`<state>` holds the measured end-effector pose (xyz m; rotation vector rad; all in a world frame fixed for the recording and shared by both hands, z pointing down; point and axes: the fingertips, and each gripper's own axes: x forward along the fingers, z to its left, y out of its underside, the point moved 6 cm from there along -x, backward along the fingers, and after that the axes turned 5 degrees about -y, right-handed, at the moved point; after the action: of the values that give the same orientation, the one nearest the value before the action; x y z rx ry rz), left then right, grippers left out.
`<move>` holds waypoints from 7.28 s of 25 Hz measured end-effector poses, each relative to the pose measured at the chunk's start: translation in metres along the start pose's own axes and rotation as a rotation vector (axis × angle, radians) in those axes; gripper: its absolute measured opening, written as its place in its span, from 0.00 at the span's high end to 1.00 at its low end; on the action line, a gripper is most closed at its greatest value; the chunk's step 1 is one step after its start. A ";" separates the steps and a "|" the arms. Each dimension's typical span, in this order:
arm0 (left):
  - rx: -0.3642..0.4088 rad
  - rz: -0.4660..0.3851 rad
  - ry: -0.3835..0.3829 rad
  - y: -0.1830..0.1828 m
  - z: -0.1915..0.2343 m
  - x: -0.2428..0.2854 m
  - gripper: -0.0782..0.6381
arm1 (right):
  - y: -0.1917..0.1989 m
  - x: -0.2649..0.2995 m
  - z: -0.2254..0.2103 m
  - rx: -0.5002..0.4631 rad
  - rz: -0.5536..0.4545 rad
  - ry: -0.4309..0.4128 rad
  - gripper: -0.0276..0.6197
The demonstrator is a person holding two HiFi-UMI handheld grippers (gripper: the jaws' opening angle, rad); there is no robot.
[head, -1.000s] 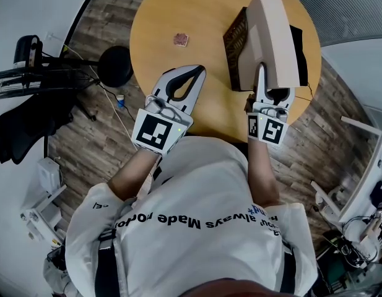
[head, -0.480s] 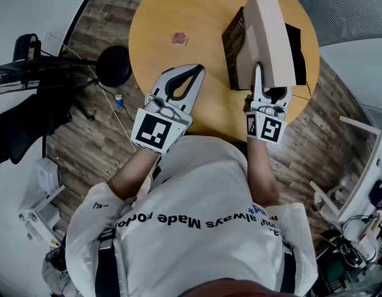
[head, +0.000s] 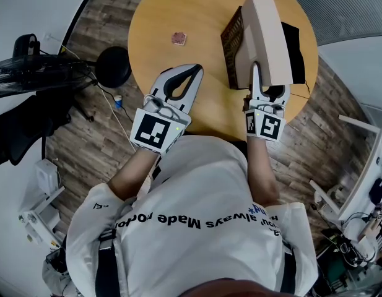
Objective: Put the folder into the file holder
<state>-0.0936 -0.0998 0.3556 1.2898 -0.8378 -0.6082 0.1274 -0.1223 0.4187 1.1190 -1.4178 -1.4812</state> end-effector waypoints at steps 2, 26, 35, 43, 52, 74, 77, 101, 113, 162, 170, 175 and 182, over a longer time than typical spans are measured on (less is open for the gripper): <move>0.000 -0.004 0.000 0.000 0.000 0.000 0.86 | 0.001 0.000 0.000 0.001 0.008 -0.001 0.50; 0.007 0.004 0.015 0.001 -0.004 -0.003 0.86 | 0.015 -0.002 -0.002 0.027 0.080 -0.008 0.50; 0.004 -0.006 0.015 0.001 -0.005 -0.005 0.86 | 0.020 -0.003 -0.001 0.031 0.102 -0.017 0.50; 0.000 0.002 0.013 0.000 -0.006 -0.005 0.86 | 0.020 -0.002 -0.004 0.035 0.118 -0.023 0.50; -0.001 -0.001 0.013 0.001 -0.007 -0.005 0.86 | 0.025 -0.003 -0.002 0.042 0.138 -0.036 0.50; -0.004 -0.002 0.009 0.003 -0.011 -0.010 0.86 | 0.039 -0.005 0.000 0.071 0.211 -0.058 0.50; -0.008 -0.002 0.011 0.003 -0.012 -0.010 0.86 | 0.041 -0.005 0.000 0.072 0.223 -0.061 0.50; -0.020 -0.006 0.013 0.003 -0.014 -0.009 0.86 | 0.060 -0.007 -0.001 0.102 0.318 -0.082 0.48; -0.026 -0.008 0.012 0.005 -0.013 -0.011 0.86 | 0.066 -0.008 0.001 0.107 0.343 -0.090 0.47; -0.044 -0.034 0.076 -0.006 -0.052 -0.009 0.86 | -0.061 -0.076 -0.005 0.043 0.280 -0.237 0.63; -0.072 -0.047 0.092 -0.013 -0.052 -0.009 0.86 | -0.086 -0.080 0.001 0.019 0.277 -0.291 0.72; -0.079 -0.052 0.103 -0.020 -0.058 -0.010 0.86 | -0.104 -0.087 0.003 -0.005 0.259 -0.313 0.77; -0.076 -0.072 0.104 -0.028 -0.058 -0.013 0.86 | -0.123 -0.092 0.010 -0.018 0.245 -0.337 0.83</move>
<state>-0.0525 -0.0612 0.3224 1.2753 -0.6784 -0.6193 0.1500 -0.0234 0.3030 0.6742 -1.6982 -1.5470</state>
